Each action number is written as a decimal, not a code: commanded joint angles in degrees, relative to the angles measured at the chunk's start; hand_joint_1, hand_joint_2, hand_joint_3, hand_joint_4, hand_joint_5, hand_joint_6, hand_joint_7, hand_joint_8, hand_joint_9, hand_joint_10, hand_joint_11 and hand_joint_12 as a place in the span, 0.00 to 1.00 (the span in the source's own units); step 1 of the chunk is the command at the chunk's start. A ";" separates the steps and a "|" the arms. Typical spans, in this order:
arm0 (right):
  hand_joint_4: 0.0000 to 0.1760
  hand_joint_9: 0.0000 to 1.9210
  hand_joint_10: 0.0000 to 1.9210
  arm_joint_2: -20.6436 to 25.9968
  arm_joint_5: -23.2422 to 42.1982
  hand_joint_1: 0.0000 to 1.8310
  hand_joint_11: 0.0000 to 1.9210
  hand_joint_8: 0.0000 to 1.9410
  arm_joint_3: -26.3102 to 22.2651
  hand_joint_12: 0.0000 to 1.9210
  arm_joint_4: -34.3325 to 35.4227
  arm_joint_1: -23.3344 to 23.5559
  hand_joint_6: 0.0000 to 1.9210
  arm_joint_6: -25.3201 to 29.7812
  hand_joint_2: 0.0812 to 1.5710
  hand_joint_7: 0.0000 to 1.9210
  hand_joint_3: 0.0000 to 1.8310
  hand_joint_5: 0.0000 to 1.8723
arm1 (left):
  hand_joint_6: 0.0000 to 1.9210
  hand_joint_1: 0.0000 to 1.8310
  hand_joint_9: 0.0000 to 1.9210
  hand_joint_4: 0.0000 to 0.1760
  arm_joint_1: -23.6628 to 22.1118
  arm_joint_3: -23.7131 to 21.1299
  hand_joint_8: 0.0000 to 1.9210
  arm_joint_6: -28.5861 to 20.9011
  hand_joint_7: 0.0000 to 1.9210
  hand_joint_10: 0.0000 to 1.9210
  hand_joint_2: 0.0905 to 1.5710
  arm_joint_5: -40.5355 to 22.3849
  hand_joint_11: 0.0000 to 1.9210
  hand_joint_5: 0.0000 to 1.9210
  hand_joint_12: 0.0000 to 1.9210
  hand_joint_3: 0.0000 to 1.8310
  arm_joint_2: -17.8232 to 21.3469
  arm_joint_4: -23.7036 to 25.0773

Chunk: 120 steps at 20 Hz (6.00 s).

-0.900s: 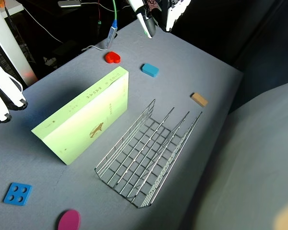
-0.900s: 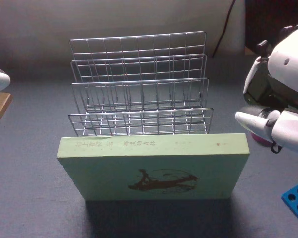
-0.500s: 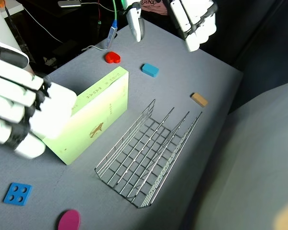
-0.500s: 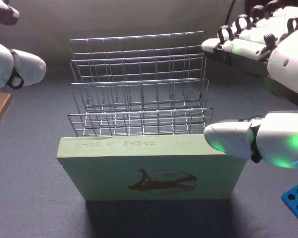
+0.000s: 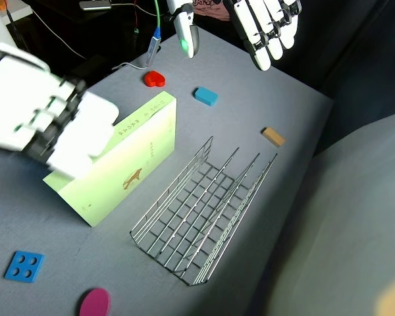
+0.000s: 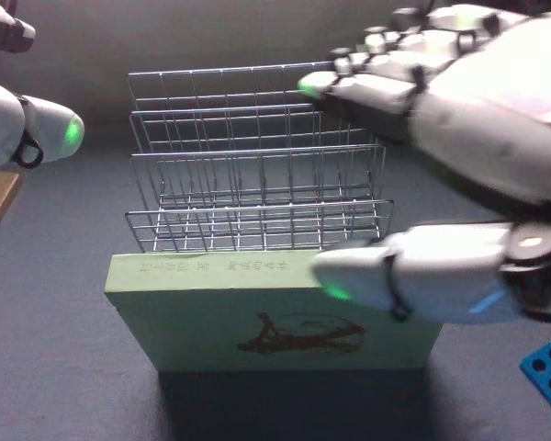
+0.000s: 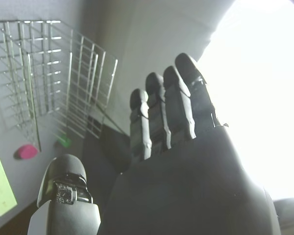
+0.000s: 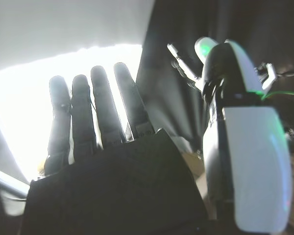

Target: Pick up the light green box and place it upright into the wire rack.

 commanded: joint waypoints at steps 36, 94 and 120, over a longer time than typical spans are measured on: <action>0.00 0.09 0.01 -30.10 -10.92 0.42 0.00 0.00 21.97 0.28 23.94 -1.42 0.00 -7.50 0.60 0.12 0.00 0.11 | 0.00 0.00 0.11 0.18 -2.51 -0.38 0.00 6.71 0.14 0.00 0.75 -2.17 0.00 0.13 0.37 0.00 5.47 2.92; 0.00 0.40 0.63 -32.23 -6.98 0.67 0.32 0.63 35.55 0.84 21.54 13.36 0.53 -20.24 0.72 0.50 0.00 0.46 | 0.00 0.03 0.11 0.09 -3.12 -0.53 0.00 6.71 0.16 0.00 0.75 -0.38 0.00 0.14 0.37 0.00 5.59 1.16; 0.00 0.40 0.64 -40.47 -4.60 0.67 0.32 0.63 43.97 0.83 17.91 5.78 0.55 -14.21 0.73 0.51 0.00 0.44 | 0.00 0.03 0.11 0.08 -3.23 -0.48 0.00 6.73 0.16 0.00 0.75 -0.53 0.00 0.15 0.37 0.00 5.58 1.15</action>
